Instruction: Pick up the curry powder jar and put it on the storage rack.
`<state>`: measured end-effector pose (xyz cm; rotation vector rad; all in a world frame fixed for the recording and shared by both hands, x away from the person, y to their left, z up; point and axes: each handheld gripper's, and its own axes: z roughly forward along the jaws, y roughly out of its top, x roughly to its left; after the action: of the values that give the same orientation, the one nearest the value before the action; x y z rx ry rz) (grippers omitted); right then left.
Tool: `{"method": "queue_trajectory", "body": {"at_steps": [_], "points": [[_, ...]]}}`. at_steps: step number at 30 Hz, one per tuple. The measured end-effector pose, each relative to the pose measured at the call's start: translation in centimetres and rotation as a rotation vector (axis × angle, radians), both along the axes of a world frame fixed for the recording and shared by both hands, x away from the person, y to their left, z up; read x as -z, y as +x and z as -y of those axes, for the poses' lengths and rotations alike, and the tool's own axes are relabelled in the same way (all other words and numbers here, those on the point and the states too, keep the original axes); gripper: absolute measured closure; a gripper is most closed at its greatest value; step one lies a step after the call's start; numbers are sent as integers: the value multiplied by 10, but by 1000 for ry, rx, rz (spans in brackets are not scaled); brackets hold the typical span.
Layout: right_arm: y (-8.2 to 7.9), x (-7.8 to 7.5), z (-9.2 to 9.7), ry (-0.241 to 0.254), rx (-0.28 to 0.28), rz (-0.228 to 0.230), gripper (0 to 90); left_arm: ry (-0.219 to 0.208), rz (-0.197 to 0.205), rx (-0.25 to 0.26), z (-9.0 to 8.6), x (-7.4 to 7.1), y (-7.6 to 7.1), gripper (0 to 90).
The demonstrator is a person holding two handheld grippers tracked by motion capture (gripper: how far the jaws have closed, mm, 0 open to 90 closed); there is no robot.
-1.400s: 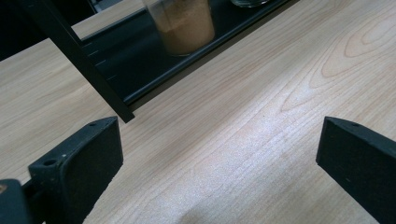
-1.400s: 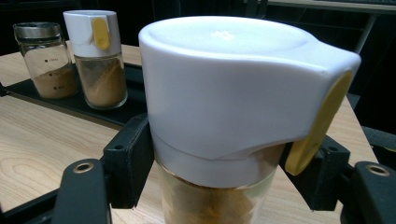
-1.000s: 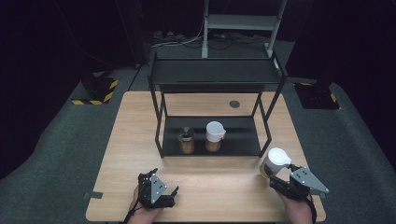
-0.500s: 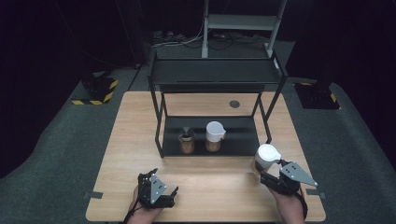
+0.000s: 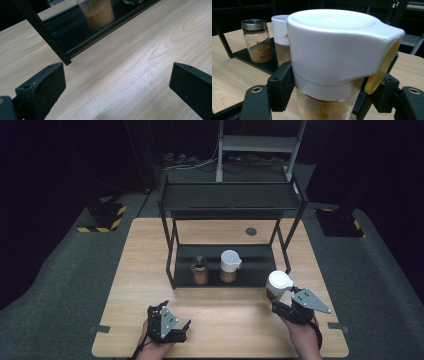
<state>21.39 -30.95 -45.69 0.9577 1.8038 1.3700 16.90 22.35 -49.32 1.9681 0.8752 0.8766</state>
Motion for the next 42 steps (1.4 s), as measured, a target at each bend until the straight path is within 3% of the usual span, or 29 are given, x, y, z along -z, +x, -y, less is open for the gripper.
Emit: {"method": "queue_trajectory", "body": {"at_steps": [42], "points": [[38, -8, -29, 5, -23, 4, 298, -13, -1, 8, -4, 0, 0, 7]]}}
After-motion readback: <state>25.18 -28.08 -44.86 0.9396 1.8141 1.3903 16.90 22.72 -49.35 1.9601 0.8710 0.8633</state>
